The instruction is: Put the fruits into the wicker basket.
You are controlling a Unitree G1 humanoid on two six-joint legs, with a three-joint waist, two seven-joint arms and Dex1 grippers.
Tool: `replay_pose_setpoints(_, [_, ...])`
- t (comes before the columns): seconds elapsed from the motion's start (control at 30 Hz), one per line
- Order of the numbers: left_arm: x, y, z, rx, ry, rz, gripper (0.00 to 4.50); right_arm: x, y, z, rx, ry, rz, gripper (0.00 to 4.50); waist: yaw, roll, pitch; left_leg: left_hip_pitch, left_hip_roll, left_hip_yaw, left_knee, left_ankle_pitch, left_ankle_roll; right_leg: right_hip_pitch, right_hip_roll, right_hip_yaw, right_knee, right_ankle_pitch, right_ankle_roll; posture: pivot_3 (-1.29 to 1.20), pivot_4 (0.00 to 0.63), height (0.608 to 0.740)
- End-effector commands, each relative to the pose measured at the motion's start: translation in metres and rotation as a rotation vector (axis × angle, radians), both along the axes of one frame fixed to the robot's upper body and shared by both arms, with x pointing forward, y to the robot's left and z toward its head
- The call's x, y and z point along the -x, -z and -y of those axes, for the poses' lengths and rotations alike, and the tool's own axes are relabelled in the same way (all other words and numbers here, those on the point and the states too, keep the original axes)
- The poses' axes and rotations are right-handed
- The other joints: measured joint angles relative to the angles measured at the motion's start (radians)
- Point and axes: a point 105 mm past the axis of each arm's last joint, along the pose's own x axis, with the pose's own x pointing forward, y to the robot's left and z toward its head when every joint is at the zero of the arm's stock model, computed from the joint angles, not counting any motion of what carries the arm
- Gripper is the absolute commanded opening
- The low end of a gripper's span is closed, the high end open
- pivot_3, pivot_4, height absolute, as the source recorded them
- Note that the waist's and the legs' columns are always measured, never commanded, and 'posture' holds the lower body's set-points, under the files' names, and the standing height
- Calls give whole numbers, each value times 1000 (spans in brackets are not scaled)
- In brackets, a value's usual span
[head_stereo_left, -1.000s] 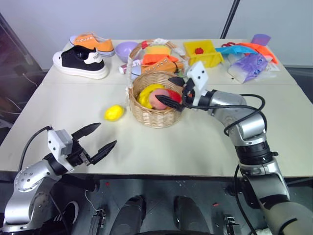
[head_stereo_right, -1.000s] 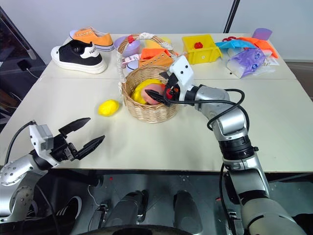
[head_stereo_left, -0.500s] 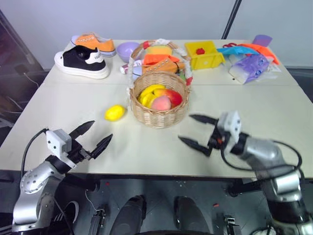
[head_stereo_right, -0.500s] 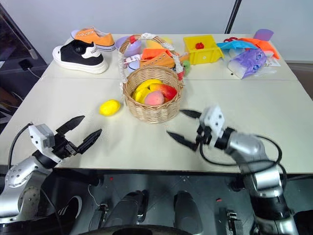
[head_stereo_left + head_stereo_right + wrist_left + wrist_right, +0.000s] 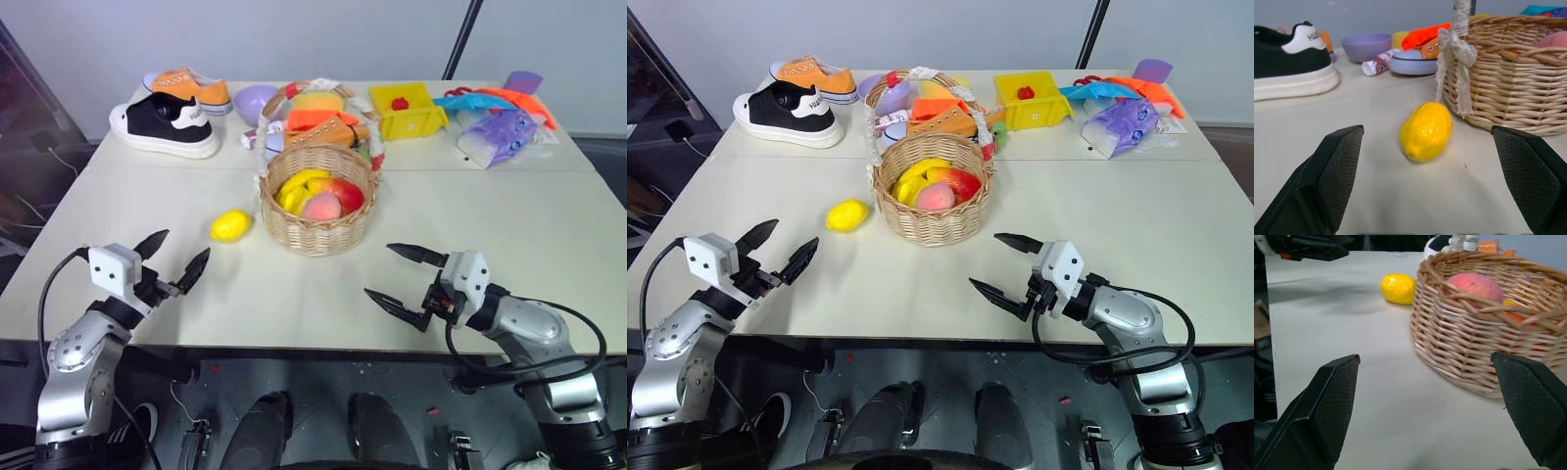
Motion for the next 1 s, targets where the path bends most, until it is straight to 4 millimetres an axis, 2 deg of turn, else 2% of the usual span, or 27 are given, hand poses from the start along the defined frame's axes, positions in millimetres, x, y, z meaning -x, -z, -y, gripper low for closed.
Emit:
replay_pose_setpoints(0.03, [-21, -15, -1, -15, -50, -36, 4500, 2, -13, -9, 0, -48, 49, 4468, 4, -1, 0, 0, 0, -1, 0, 0, 0, 0, 0, 0, 0, 0, 0, 0, 150, 740])
replay_pose_setpoints(0.13, [-36, -8, -2, -21, -76, -165, 4500, 4, -19, -18, -32, -77, 26, 4468, 9, -1, 0, 0, 0, -1, 1, 0, 0, 0, 1, -1, 0, 1, 2, 0, 150, 740])
replay_pose_setpoints(0.2, [-45, -14, 6, 12, -23, -196, 4500, 6, -24, -25, -49, -105, 22, 4468, 7, -1, 0, 0, 0, 0, 0, 0, 0, -1, 1, 0, 1, 1, 3, 0, 150, 740])
replay_pose_setpoints(0.4, [-70, -16, 27, -43, 99, -272, 4500, 3, -31, -34, -44, -128, 36, 4468, 15, -1, 0, 0, 0, -1, 0, 0, 0, -2, 1, -1, 3, 2, 3, 0, 150, 740])
replay_pose_setpoints(0.5, [-73, -15, 36, -59, 178, -295, 4500, 0, -35, -34, -80, -106, 26, 4468, 14, -1, 0, 0, -1, -1, 0, 0, 0, -2, 0, -1, 3, 2, 3, 0, 150, 740])
replay_pose_setpoints(0.73, [-89, -5, 31, -167, 155, -320, 4500, 5, -34, -31, -74, -95, 20, 4468, 15, -1, 0, 0, 0, -1, 0, 0, 0, -3, 1, -1, 4, 2, 3, 0, 150, 740])
replay_pose_setpoints(0.83, [-94, -6, 39, -152, 197, -309, 4500, 4, -34, -32, -75, -91, 20, 4468, 17, -1, 0, -1, -1, -1, 0, 0, 0, -3, 0, 0, 4, 2, 3, 0, 150, 740])
replay_pose_setpoints(1.0, [-95, 8, 48, -190, 241, -357, 4500, 5, -40, -39, -79, -91, 31, 4468, 15, -1, 0, -1, -1, -1, 0, 0, 0, -3, 0, 0, 5, 2, 3, 0, 150, 740])
